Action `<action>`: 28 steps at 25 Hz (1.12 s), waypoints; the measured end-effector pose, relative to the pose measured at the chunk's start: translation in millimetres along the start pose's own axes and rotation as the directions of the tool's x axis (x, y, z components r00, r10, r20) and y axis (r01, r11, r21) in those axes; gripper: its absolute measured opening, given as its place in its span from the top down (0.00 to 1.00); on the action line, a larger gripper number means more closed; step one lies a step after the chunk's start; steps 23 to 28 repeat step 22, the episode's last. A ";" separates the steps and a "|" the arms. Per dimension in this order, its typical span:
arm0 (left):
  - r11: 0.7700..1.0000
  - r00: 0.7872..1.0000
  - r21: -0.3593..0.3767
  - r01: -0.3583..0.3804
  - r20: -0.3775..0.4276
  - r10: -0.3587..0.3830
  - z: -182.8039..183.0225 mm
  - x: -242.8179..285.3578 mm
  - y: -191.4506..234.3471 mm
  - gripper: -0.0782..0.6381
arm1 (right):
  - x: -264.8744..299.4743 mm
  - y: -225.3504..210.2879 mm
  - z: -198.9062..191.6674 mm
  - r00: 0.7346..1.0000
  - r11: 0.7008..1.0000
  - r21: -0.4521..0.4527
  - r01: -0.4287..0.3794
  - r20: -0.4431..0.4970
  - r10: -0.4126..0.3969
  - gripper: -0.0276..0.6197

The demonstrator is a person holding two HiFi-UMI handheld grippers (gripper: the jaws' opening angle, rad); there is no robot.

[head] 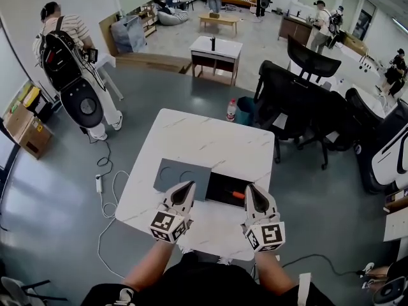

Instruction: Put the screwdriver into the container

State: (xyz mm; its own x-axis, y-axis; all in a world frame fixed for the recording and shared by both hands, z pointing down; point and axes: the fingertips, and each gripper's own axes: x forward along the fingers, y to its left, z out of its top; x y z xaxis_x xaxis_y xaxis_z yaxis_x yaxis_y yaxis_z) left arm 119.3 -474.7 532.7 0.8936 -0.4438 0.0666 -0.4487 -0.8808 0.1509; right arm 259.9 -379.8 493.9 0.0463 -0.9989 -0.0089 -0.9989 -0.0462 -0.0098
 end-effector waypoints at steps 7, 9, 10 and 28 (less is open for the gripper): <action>1.000 1.000 0.019 0.016 0.005 -0.016 3.5 4.0 -17.1 0.88 | -11.1 -4.7 9.3 0.999 0.999 -0.037 0.030 0.035 -0.029 0.92; 1.000 1.000 0.024 0.017 0.007 -0.017 4.3 4.5 -19.5 0.88 | -13.4 -5.0 10.1 0.999 0.999 -0.038 0.026 0.036 -0.025 0.92; 0.999 1.000 0.027 0.017 0.009 -0.017 5.6 4.4 -20.8 0.88 | -14.6 -4.9 10.9 0.999 0.999 -0.041 0.025 0.036 -0.023 0.92; 0.997 0.999 0.068 0.030 0.024 -0.031 16.7 3.3 -38.7 0.88 | -22.9 -13.7 9.7 1.000 1.000 0.002 0.026 0.016 -0.026 0.92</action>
